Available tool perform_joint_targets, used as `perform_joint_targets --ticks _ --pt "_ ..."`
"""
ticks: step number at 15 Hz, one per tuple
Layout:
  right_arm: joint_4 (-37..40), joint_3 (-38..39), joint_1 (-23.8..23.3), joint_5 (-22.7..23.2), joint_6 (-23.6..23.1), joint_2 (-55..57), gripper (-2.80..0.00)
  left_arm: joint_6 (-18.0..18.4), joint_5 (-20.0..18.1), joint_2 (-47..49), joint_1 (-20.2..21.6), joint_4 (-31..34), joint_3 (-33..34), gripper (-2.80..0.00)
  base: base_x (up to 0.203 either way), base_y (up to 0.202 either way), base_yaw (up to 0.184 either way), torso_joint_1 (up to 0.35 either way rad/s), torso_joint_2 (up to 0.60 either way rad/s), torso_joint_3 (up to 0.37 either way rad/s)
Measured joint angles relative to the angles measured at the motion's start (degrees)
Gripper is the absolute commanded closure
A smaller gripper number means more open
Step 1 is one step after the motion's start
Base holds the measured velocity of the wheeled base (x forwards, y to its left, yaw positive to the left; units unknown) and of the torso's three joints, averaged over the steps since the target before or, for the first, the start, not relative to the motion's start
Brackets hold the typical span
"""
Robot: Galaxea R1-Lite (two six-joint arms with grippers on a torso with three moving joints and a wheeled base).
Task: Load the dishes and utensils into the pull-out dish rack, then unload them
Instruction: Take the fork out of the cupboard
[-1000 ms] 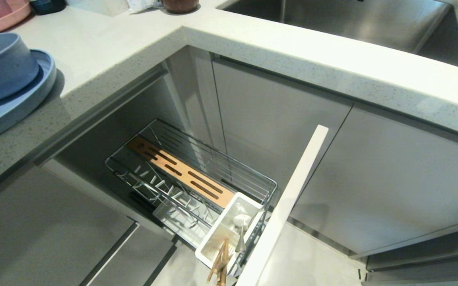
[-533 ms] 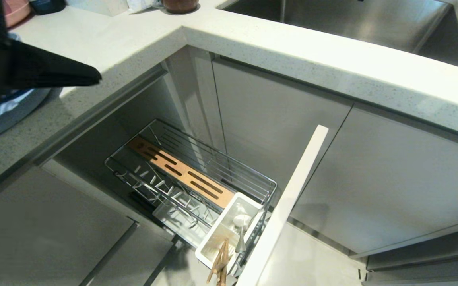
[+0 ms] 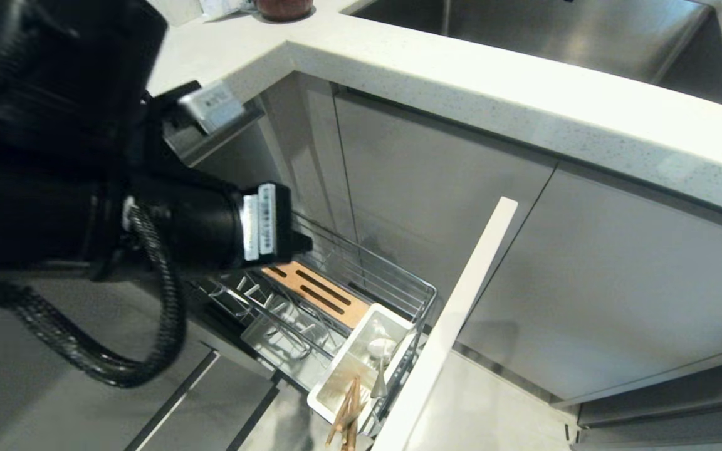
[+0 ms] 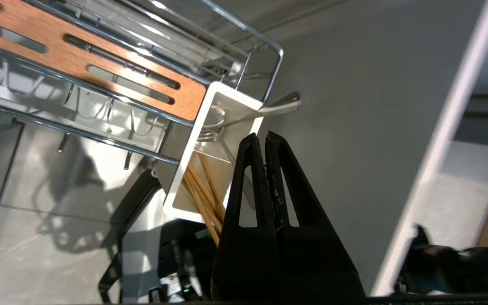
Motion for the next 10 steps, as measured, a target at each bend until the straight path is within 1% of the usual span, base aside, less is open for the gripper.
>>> perform_joint_targets --ticks 1,2,5,8,10 --pt "0.0 0.0 0.0 0.0 0.0 0.0 0.0 -0.1 1.6 1.9 -1.4 -1.2 0.8 0.0 0.0 0.0 0.0 0.0 0.0 0.0" --pt "0.0 0.0 0.0 0.0 0.0 0.0 0.0 -0.2 2.6 3.9 -2.6 -1.9 1.4 -2.8 0.0 0.0 0.0 0.0 0.0 0.0" --pt "0.0 0.0 0.0 0.0 0.0 0.0 0.0 -0.4 3.3 8.8 -4.4 -2.9 2.3 -2.8 0.0 0.0 0.0 0.0 0.0 0.0" --pt "0.0 0.0 0.0 0.0 0.0 0.0 0.0 -0.2 3.2 12.3 -5.9 -5.3 1.2 -2.8 0.0 0.0 0.0 0.0 0.0 0.0" --pt "0.0 0.0 0.0 0.0 0.0 0.0 0.0 -0.1 3.2 14.9 -6.5 -5.6 0.7 -2.8 0.0 0.0 0.0 0.0 0.0 0.0"
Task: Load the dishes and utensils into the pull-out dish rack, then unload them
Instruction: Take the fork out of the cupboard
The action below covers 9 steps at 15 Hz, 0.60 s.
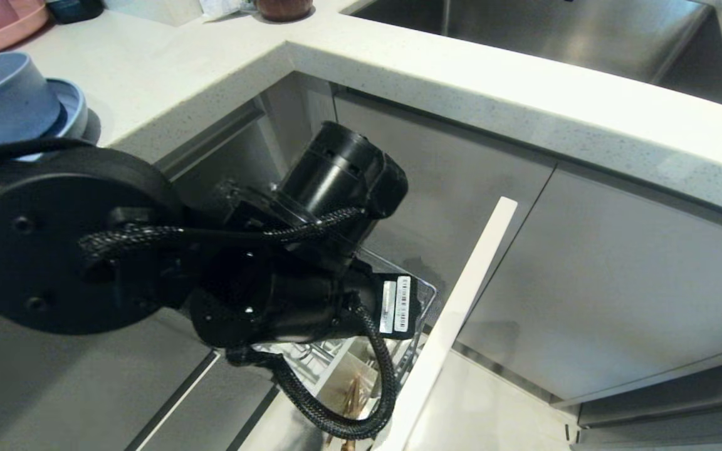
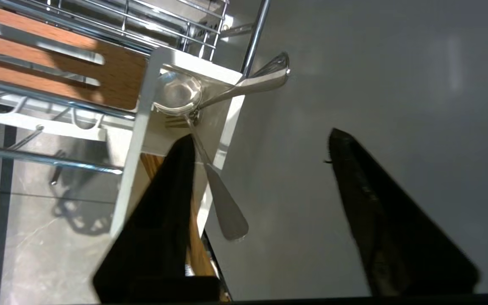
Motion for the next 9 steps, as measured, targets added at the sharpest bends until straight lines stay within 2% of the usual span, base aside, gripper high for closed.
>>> perform_joint_targets --ticks 9 --pt "0.0 0.0 0.0 0.0 0.0 0.0 0.0 0.1 0.1 7.2 1.8 -3.4 -0.4 -2.8 0.0 0.0 0.0 0.0 0.0 0.0"
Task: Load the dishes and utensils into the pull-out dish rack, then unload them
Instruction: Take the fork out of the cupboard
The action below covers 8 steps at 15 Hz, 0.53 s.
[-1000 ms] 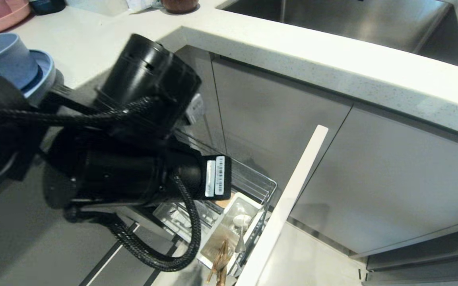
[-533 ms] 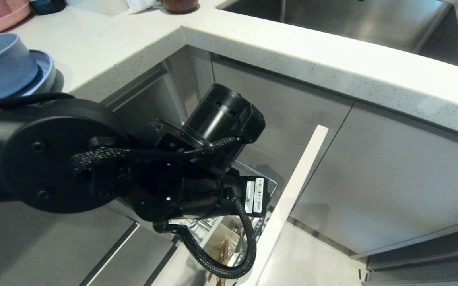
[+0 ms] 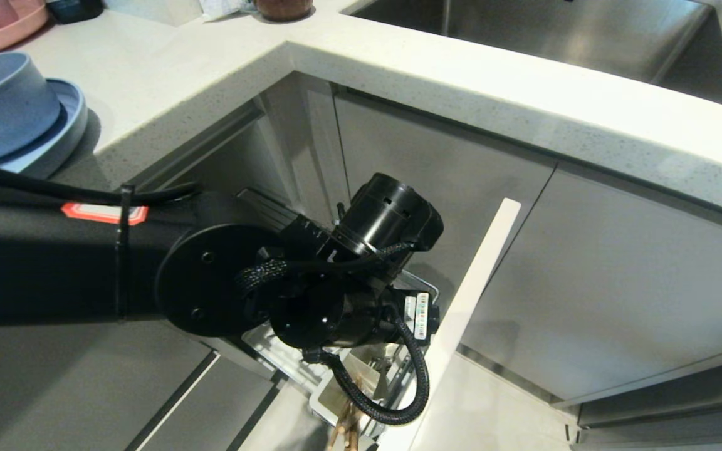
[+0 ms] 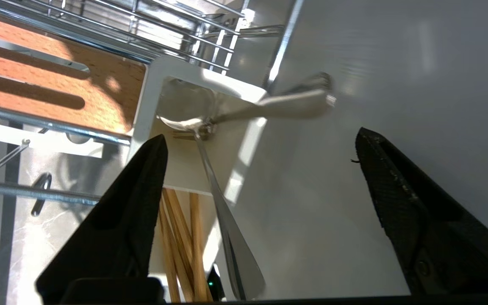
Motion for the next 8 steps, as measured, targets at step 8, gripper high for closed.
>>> perform_joint_targets --ticks 8 --pt "0.0 0.0 0.0 0.0 0.0 0.0 0.0 0.2 0.5 2.9 2.5 -2.3 -0.1 -2.8 0.0 0.0 0.0 0.0 0.0 0.0"
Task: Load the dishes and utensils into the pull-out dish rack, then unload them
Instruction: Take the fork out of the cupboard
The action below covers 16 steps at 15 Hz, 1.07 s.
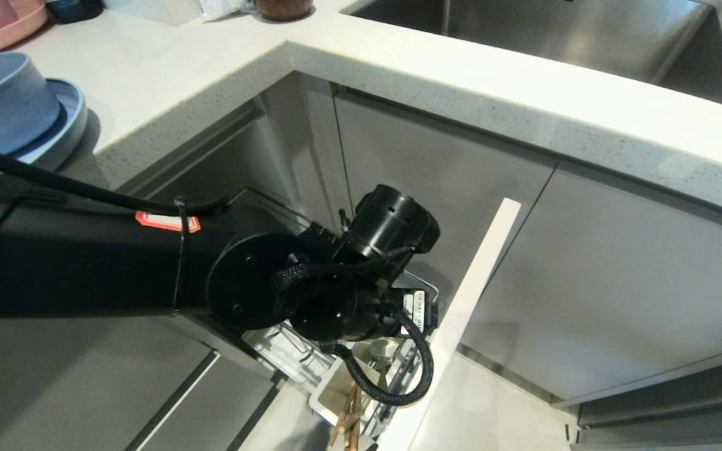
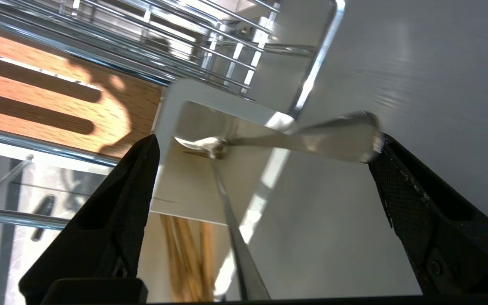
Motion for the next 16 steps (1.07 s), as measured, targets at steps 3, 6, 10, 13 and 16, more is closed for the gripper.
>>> perform_joint_targets --ticks 3,6,10,13,16 --pt "0.0 0.0 0.0 0.0 0.0 0.0 0.0 0.4 2.1 0.3 0.2 0.0 0.0 -2.8 0.0 0.0 0.0 0.0 0.0 0.0" --pt "0.0 0.0 0.0 0.0 0.0 0.0 0.0 0.5 2.2 0.4 0.2 0.2 0.1 -2.8 0.0 0.0 0.0 0.0 0.0 0.0" --pt "0.0 0.0 0.0 0.0 0.0 0.0 0.0 0.5 2.2 0.5 0.2 0.3 0.1 -2.8 0.0 0.0 0.0 0.0 0.0 0.0" --pt "0.0 0.0 0.0 0.0 0.0 0.0 0.0 0.4 1.9 0.5 -0.1 0.3 0.1 -2.8 0.0 0.0 0.0 0.0 0.0 0.0" --pt "0.0 0.0 0.0 0.0 0.0 0.0 0.0 0.4 1.8 0.5 -0.2 0.4 0.1 -2.8 0.0 0.0 0.0 0.0 0.0 0.0"
